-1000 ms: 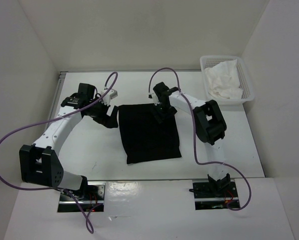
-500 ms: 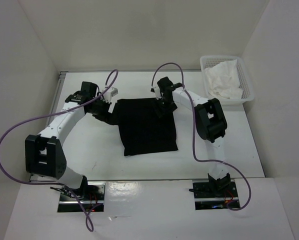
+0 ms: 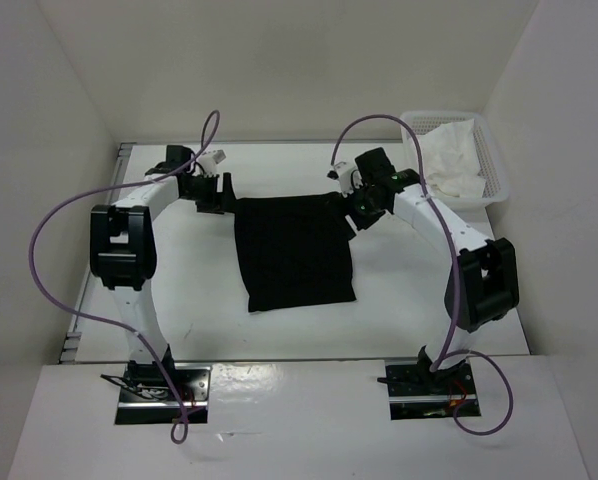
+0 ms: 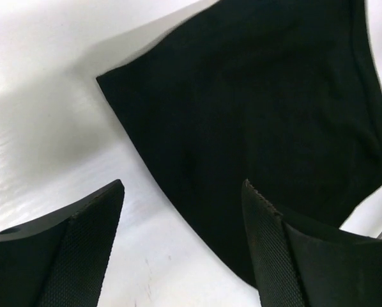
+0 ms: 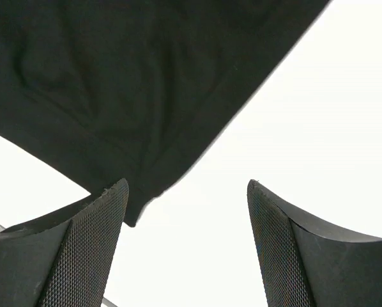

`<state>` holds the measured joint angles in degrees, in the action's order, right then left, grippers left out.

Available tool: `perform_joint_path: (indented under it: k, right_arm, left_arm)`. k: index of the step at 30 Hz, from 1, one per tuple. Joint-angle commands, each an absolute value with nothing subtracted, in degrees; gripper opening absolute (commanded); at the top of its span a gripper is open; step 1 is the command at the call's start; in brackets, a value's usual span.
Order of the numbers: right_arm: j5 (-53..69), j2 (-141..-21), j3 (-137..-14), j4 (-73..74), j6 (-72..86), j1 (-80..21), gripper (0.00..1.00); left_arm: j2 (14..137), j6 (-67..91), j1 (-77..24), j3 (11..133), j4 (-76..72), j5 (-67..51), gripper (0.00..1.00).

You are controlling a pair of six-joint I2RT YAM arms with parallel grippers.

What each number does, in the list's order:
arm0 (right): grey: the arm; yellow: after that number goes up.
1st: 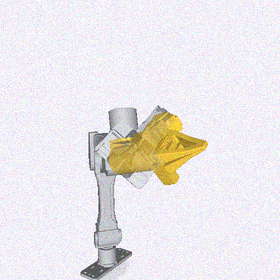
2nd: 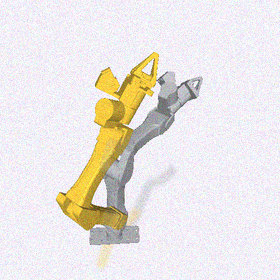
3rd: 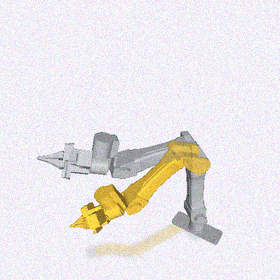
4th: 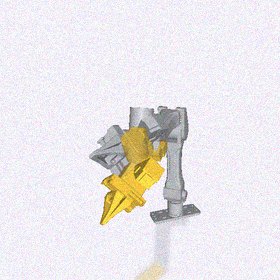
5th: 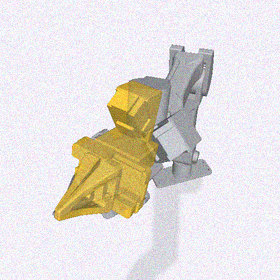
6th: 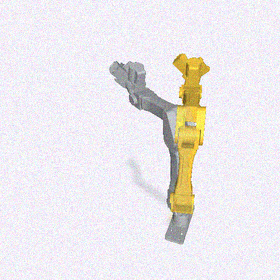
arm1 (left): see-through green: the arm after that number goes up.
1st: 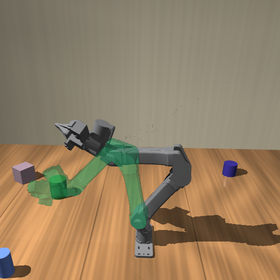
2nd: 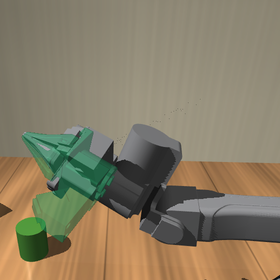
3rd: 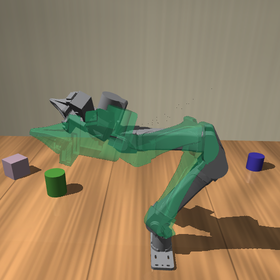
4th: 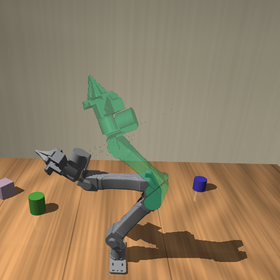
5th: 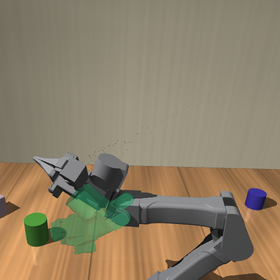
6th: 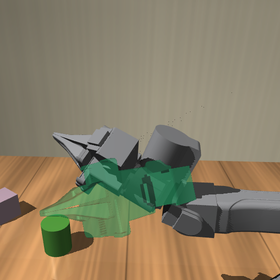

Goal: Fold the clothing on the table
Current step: Fold the skirt

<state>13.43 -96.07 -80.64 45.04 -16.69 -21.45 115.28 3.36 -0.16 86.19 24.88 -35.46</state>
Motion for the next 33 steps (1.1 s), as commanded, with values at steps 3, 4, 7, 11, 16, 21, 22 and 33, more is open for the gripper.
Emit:
perform_joint_path:
  k: [3,4,7,11,16,21,22,33]
  right_arm:
    - [12.30,-91.59,-77.87,45.44,-18.19,-17.75,0.80]
    - [12.30,-91.58,-77.26,45.44,-18.19,-17.14,0.80]
    - [11.78,-90.44,-76.64,45.44,-18.19,-17.14,0.80]
    - [11.07,-90.44,-76.64,45.44,-18.19,-17.14,0.80]
    - [11.07,-91.67,-77.78,45.44,-18.19,-16.61,0.80]
    - [11.07,-92.81,-79.10,46.49,-18.19,-16.61,0.80]
    - [11.07,-92.81,-79.62,46.49,-18.19,-16.61,0.80]
    - [11.07,-95.01,-80.68,46.49,-18.19,-16.61,0.80]
  left_arm:
    - [119.53,5.01,-0.44,90.96,21.36,-35.34,0.79]
    - [120.23,5.01,-0.44,91.58,20.75,-34.64,0.78]
    - [121.37,5.01,-0.97,92.98,19.69,-32.18,0.78]
    - [124.18,5.54,-0.97,95.96,19.69,-30.76,0.78]
    - [127.17,5.54,-1.49,98.96,21.88,-29.63,0.77]
    - [128.50,3.78,-2.54,99.76,23.12,-28.31,0.72]
    - [128.50,3.78,-2.55,99.76,23.12,-28.30,0.72]
    - [130.86,1.58,-4.22,100.81,24.26,-29.00,0.64]
